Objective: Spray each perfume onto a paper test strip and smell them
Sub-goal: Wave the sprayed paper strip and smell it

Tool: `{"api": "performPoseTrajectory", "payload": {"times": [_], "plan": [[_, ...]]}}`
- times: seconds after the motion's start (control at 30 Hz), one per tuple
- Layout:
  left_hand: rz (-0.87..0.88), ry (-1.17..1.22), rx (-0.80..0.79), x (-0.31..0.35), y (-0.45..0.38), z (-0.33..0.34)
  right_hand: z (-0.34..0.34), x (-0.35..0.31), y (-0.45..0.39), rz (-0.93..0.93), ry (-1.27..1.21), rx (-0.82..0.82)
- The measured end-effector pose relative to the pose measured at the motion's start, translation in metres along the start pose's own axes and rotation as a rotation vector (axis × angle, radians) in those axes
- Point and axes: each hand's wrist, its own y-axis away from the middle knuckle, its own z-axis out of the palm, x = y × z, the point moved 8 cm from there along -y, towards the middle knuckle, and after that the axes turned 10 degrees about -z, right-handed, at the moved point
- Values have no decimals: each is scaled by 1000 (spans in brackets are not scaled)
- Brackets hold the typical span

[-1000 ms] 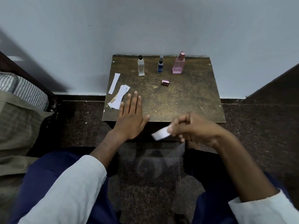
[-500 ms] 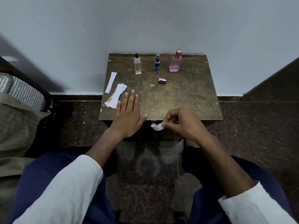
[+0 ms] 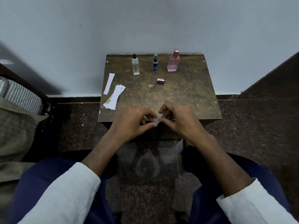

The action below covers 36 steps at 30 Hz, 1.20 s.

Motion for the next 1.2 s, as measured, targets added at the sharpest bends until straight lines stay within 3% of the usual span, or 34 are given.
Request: {"api": "performPoseTrajectory", "payload": {"times": [0.23,0.33,0.4,0.5,0.57,0.63,0.7,0.83,0.93,1.03,1.1,1.13,1.2], "plan": [[-23,-109,37,1,3,-3,-5,-17,-1,-127,-24,1],[-41,-47,3,-2,3,-1,-5,-14,0,-90,-101,33],[-112,133,-41,-8,0,0,-12,-4,1,-3,-150,107],[-265,467,-55,-21,-3,-4,-21,8,2,-15,52,167],[-326,633,-59,-26,-3,-6,-10,17,4,-46,214,85],[-382,763,-65,-31,-3,-8,7,33,8,37,325,-48],[-420,813,-71,-34,-4,-8,21,51,15,172,378,-135],[-454,790,-89,-33,-4,-11,34,63,18,239,499,-109],[-385,865,-208,-18,-3,-11,38,67,17,261,505,-123],[-169,1369,-460,17,10,-20,39,69,16,252,499,-141],[-168,1547,-492,19,10,-22,39,70,16,258,486,-132],[-237,1421,-402,7,7,-18,40,69,16,260,481,-128],[-327,735,-105,-23,-1,-19,39,67,16,258,484,-119]]}}
